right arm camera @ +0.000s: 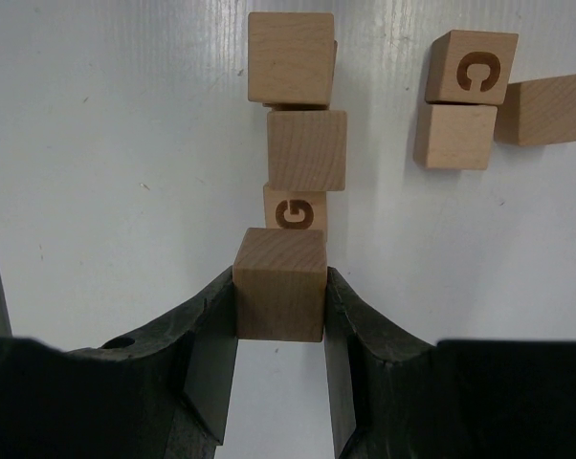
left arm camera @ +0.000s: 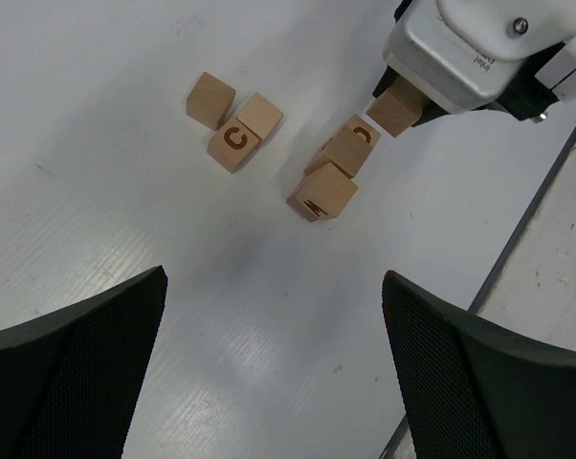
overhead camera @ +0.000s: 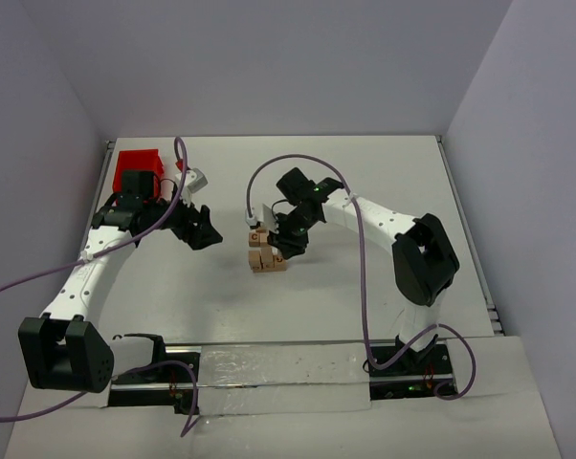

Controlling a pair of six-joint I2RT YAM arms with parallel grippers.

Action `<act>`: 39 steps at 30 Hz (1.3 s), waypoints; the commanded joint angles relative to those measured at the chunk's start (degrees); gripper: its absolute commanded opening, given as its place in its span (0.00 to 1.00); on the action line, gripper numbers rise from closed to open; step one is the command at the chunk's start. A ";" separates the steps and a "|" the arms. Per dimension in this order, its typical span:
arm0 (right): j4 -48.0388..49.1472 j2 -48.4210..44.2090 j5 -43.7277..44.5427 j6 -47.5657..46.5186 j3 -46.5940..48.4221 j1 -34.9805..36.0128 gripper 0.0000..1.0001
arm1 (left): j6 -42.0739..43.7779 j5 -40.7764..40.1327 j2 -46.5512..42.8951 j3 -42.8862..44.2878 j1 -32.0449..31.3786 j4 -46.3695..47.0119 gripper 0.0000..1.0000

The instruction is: Build the wood block tower

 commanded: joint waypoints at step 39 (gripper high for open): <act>5.79 3.84 5.31 2.35 -0.98 3.63 0.33 | -3.78 0.92 -4.69 -0.17 1.12 5.67 0.99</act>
